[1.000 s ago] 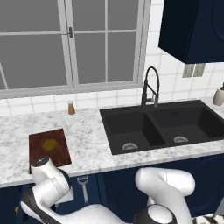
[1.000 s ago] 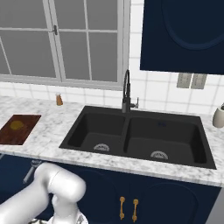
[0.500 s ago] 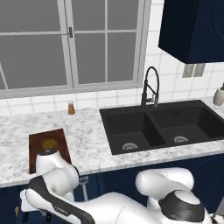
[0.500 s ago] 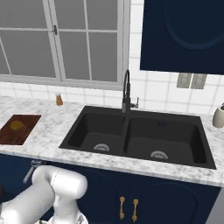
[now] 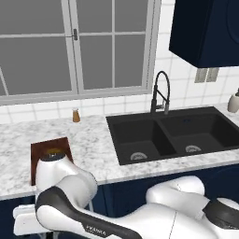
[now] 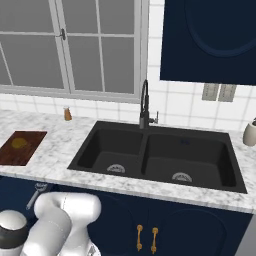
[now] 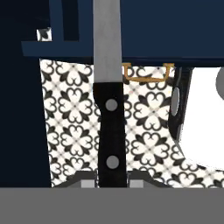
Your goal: Place the appropriate cutting tool for cutting the avocado skin on the cutting board.
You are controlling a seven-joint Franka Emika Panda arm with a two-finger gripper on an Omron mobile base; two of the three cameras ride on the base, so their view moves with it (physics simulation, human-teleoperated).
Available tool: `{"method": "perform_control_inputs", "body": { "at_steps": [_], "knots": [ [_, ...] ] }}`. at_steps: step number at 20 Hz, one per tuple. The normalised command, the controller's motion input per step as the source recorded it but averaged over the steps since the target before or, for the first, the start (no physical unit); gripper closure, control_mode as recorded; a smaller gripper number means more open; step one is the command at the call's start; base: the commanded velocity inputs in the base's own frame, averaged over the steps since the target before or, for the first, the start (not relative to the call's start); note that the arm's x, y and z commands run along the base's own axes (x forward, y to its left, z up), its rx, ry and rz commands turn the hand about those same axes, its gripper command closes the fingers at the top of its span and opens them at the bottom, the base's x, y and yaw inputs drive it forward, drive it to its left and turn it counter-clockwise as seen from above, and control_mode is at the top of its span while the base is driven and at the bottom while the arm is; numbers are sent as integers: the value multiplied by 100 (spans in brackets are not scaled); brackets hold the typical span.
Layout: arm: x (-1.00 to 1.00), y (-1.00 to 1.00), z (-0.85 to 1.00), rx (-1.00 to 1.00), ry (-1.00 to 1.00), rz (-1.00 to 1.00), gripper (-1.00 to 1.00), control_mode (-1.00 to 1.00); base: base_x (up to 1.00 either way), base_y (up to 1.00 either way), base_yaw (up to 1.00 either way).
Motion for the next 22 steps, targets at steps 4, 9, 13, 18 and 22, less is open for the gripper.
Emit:
{"method": "perform_control_inputs", "body": {
  "at_steps": [4,9,13,18,22],
  "knots": [
    [14,-41,80,0,-10,15,100,-100,0,0,0],
    [89,-22,13,0,-13,23,100,-100,0,0,0],
    [100,2,-18,0,-17,33,100,-100,0,0,0],
    [95,53,-18,0,-6,40,100,-100,0,0,0],
    [68,33,-23,0,-11,40,100,-100,0,0,0]
  ]
}}
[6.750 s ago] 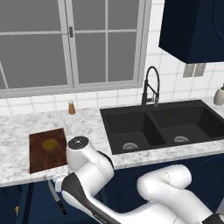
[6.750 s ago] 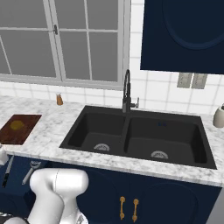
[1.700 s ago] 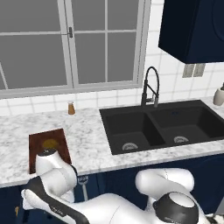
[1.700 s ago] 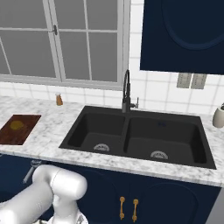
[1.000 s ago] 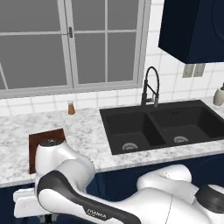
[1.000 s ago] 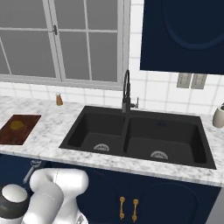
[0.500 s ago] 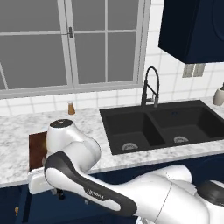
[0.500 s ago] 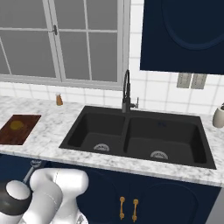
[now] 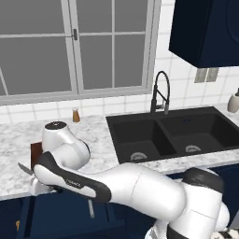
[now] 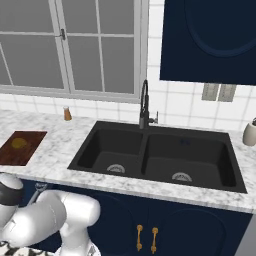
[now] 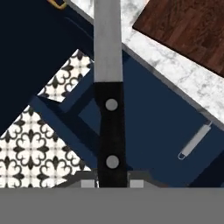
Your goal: Place the appropriate cutting tool for cutting the avocado skin on the cutting board.
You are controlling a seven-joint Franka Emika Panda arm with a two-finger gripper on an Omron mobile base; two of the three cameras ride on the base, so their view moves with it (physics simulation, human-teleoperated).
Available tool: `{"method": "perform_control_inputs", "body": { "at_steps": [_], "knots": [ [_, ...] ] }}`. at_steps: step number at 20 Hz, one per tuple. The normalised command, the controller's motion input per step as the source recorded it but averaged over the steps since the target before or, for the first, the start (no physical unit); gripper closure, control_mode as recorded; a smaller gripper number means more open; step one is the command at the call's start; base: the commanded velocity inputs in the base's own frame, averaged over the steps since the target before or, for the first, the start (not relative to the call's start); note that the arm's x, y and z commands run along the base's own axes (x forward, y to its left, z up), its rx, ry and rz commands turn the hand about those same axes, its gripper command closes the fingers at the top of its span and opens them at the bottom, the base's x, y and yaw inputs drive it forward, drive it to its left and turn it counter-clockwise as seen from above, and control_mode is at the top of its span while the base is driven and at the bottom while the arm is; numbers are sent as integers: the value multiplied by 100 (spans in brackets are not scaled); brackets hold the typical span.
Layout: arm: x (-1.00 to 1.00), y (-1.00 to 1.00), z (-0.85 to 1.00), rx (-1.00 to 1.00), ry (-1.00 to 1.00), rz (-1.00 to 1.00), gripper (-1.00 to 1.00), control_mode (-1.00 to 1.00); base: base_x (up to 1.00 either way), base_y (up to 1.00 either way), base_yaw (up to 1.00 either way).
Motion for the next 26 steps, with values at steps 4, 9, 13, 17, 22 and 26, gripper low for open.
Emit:
{"method": "perform_control_inputs", "body": {
  "at_steps": [4,9,13,17,22,26],
  "knots": [
    [55,10,-51,-2,-8,36,100,-100,0,0,0],
    [31,20,-24,-6,-3,9,100,-100,0,0,0],
    [15,12,-2,0,-2,-1,100,-100,0,0,0],
    [4,16,-19,0,-2,-16,100,-100,0,0,0],
    [14,0,-29,0,-4,-22,100,-100,0,0,0],
    [39,-6,-20,0,-9,-23,100,-100,0,0,0]
  ]
}}
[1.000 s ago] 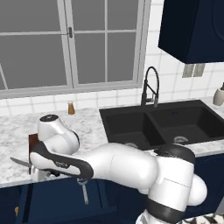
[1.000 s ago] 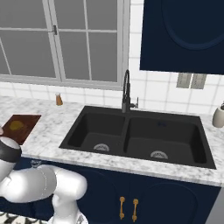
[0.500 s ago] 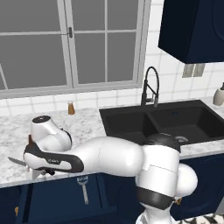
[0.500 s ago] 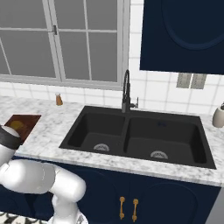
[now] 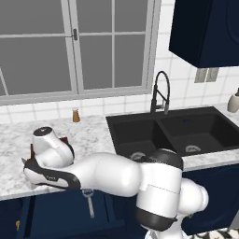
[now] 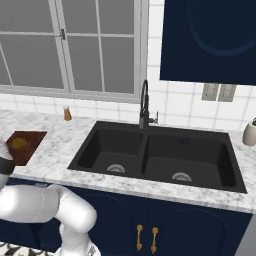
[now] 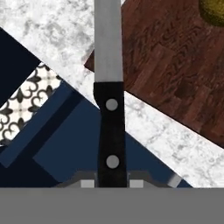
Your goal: Place the appropriate cutting tool for cutting the avocado skin on the cutting board.
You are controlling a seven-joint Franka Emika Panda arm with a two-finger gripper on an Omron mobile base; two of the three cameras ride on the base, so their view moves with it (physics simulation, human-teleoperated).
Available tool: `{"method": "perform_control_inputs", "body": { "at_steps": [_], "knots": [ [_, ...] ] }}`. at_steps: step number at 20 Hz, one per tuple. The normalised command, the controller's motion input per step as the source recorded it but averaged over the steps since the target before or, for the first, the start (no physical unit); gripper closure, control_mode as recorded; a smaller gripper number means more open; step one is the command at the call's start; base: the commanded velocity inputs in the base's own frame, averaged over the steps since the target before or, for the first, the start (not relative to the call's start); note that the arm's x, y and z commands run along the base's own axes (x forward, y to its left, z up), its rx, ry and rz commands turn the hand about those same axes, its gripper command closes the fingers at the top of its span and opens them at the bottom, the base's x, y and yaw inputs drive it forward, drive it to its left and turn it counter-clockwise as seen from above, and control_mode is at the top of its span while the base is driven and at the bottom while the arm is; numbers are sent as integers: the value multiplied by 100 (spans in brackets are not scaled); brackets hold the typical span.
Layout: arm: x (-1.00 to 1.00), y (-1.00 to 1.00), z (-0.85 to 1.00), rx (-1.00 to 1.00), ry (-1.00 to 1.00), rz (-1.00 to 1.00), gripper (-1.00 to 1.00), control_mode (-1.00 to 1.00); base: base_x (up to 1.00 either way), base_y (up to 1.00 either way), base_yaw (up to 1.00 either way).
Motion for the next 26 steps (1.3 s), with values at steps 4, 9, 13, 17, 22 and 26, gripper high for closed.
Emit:
{"method": "perform_control_inputs", "body": {
  "at_steps": [4,9,13,17,22,26],
  "knots": [
    [56,0,-18,0,-9,-12,100,-100,0,0,0],
    [43,15,-23,0,-4,-2,100,-100,0,0,0],
    [35,13,-22,0,-1,0,100,-100,0,0,0],
    [42,2,-19,0,0,0,100,-100,0,0,0],
    [23,4,-16,1,0,-1,100,-100,0,0,0],
    [15,23,-31,0,0,-2,100,-100,0,0,0]
  ]
}}
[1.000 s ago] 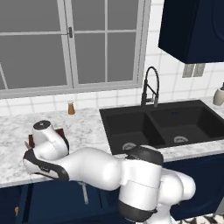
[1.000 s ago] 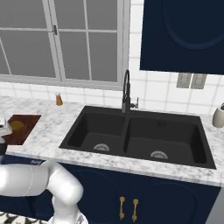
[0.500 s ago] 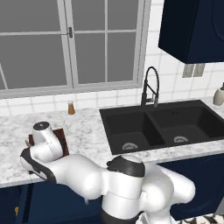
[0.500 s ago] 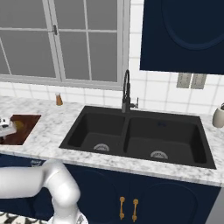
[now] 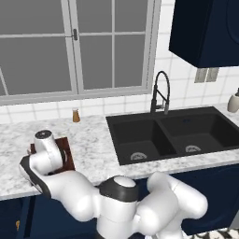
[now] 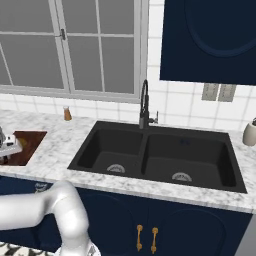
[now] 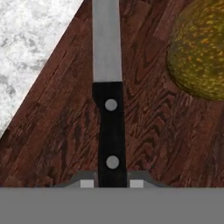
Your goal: Place the appropriate cutting tool for cutting the avocado skin on the cutting board.
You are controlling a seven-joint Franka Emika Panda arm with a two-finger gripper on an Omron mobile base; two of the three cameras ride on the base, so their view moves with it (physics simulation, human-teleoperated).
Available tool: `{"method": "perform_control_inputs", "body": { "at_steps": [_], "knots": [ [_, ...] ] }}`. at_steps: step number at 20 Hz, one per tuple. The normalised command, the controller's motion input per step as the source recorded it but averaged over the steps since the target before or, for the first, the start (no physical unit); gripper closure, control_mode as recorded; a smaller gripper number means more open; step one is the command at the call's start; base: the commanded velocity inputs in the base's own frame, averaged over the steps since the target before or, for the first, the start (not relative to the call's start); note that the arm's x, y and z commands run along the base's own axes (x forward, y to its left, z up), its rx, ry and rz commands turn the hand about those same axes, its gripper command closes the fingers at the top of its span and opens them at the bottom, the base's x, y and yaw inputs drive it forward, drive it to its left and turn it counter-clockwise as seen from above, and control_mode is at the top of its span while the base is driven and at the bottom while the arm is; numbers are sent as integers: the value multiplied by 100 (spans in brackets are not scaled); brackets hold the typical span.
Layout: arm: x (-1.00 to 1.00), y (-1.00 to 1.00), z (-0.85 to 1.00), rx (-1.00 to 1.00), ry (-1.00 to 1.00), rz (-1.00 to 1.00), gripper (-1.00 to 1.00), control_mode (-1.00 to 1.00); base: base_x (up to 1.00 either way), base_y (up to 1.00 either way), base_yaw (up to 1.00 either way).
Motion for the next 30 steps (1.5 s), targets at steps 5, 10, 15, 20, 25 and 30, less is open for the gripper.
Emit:
{"method": "perform_control_inputs", "body": {
  "at_steps": [5,10,15,20,25,30],
  "knots": [
    [28,18,-30,0,0,-4,100,-100,0,0,0],
    [38,0,-17,0,0,-4,100,-100,0,0,0],
    [7,0,-20,0,0,-6,100,-100,0,0,0],
    [-1,0,-27,0,-6,-11,-100,-100,0,0,0],
    [0,-13,-20,0,-8,-10,-100,-100,0,0,0],
    [0,-15,-2,1,-6,-6,-100,-100,0,0,0]
  ]
}}
